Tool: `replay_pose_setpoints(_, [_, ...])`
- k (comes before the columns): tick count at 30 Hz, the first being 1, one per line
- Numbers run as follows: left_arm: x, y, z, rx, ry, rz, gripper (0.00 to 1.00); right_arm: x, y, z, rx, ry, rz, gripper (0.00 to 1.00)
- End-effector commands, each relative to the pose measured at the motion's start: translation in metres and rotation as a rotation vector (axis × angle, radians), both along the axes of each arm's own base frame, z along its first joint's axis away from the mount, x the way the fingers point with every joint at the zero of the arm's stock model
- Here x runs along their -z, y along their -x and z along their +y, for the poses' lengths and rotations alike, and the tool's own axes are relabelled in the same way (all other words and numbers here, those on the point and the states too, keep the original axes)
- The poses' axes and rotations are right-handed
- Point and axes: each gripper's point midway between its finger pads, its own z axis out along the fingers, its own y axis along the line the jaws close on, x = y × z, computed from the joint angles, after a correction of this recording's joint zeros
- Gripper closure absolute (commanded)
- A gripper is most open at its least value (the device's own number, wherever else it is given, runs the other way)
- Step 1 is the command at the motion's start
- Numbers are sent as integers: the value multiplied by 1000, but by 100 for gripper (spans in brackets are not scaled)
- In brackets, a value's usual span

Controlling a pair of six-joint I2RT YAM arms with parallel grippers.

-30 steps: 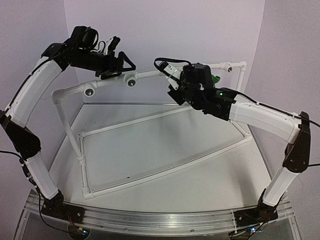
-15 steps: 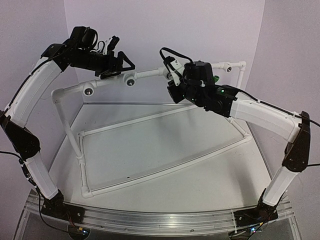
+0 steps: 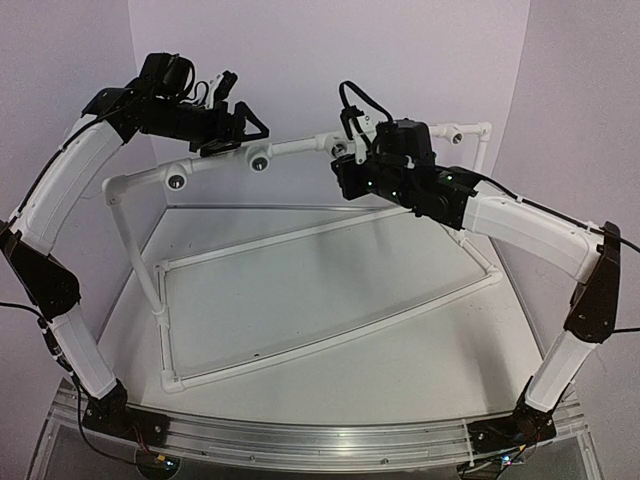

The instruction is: Install the water faucets

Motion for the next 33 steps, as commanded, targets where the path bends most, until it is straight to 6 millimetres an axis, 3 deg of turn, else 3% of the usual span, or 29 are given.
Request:
replay_pose_setpoints(1, [0, 20, -8, 61, 29, 61, 13, -84, -4, -5, -25, -365, -90, 100])
replay_pose_setpoints(22, [1, 18, -6, 46, 39, 79, 14, -105, -8, -17, -143, -745, 127, 100])
replay_pose_setpoints(33, [1, 17, -7, 35, 50, 91, 14, -95, -12, -17, -213, -878, 298, 100])
